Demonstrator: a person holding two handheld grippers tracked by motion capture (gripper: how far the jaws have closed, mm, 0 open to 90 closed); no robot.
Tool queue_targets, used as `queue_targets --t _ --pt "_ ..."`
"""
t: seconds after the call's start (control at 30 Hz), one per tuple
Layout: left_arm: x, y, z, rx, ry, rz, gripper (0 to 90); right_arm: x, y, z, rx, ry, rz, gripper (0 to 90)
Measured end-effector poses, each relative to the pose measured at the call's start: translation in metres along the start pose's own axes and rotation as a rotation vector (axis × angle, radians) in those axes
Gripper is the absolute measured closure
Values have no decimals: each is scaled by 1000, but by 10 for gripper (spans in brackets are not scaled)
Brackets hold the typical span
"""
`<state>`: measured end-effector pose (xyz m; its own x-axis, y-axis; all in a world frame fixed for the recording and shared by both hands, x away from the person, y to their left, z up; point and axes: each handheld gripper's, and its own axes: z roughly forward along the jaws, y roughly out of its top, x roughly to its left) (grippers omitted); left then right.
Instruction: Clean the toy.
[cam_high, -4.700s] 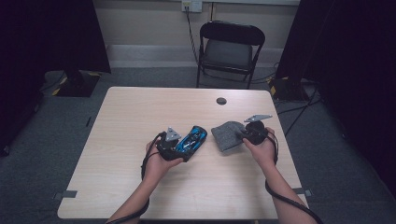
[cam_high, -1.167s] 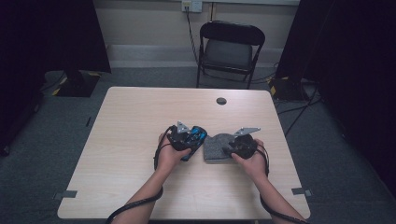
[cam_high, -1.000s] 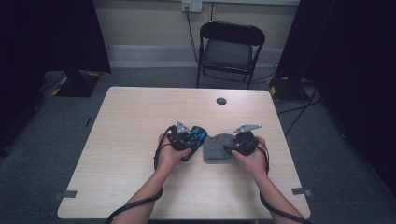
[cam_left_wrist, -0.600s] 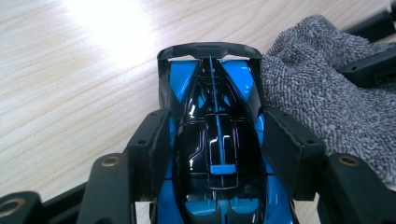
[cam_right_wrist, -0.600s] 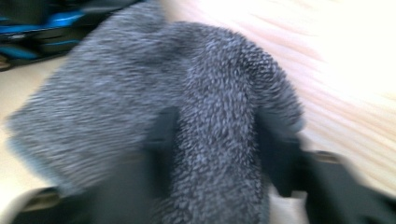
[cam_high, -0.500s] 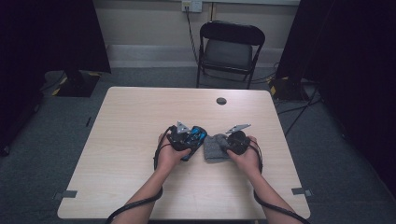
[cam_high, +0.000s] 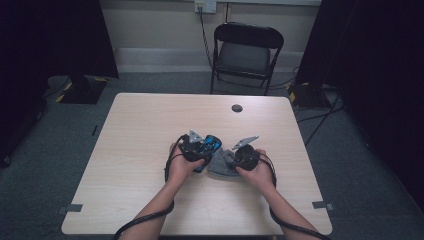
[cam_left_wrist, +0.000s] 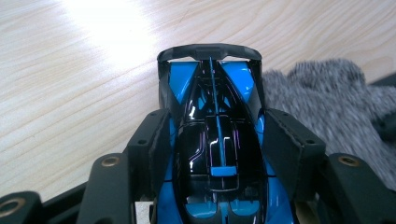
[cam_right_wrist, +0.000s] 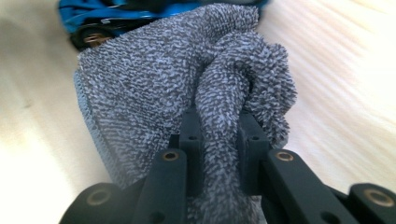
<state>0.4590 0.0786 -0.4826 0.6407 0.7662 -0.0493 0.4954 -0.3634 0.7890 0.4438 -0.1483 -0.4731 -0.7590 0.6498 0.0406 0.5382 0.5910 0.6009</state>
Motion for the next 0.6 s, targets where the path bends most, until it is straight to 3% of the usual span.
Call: queue_targets --t 0.27,0.6 --pt "0 0 0 0 3 -2 424 16 0 0 9 61 -55 759" --pt "0 0 0 0 2 -8 425 34 1 0 23 101 -121 758"
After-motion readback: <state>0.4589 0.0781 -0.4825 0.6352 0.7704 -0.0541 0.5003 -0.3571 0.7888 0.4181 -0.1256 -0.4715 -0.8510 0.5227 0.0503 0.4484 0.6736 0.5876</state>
